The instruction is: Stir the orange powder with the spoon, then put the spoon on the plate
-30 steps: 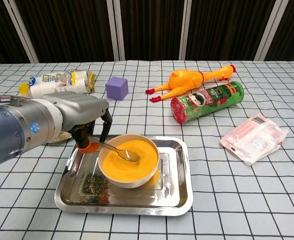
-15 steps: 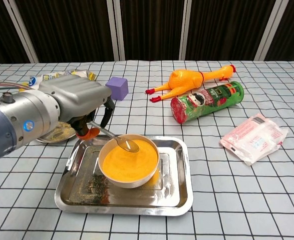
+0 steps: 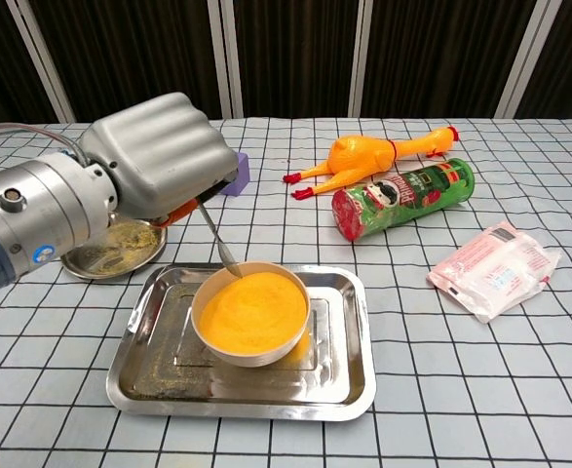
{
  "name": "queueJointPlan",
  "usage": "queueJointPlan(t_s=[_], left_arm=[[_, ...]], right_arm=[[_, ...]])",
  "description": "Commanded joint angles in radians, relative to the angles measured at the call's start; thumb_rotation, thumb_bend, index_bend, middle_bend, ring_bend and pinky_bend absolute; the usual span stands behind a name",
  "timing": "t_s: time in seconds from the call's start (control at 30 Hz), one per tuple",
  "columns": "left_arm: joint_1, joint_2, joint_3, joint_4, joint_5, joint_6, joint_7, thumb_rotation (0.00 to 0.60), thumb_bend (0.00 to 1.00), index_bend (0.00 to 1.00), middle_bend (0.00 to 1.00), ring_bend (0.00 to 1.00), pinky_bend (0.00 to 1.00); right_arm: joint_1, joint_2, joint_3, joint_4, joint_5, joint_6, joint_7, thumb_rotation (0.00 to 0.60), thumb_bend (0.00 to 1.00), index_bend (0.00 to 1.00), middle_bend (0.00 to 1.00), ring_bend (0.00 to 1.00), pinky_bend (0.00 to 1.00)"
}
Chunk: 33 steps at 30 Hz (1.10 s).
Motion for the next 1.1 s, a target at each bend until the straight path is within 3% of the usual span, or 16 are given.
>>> queueJointPlan(t_s=[0.03, 0.53, 1.1], left_arm=[[-0.009, 0.009, 0.019, 0.037, 0.06, -0.035, 0.012, 0.6, 0.65, 0.81, 1.0, 1.0, 0.97], [0.005, 0.039, 0.046, 0.079, 0.229, -0.124, 0.022, 0.6, 0.65, 0.81, 1.0, 1.0, 0.97], [0.051, 0.081, 0.057, 0.058, 0.283, -0.222, 0.032, 0.6, 0.65, 0.81, 1.0, 1.0, 0.97]], right_arm=[[0.0, 0.0, 0.0, 0.001, 0.0, 0.0, 0.002, 0.6, 0.41, 0.0, 0.0, 0.0, 0.0], [0.0, 0.002, 0.0, -0.002, 0.001, -0.002, 0.006, 0.6, 0.41, 0.0, 0.0, 0.0, 0.0], [0.001, 0.003, 0.0, -0.005, 0.003, -0.005, 0.007, 0.6, 0.41, 0.0, 0.0, 0.0, 0.0]])
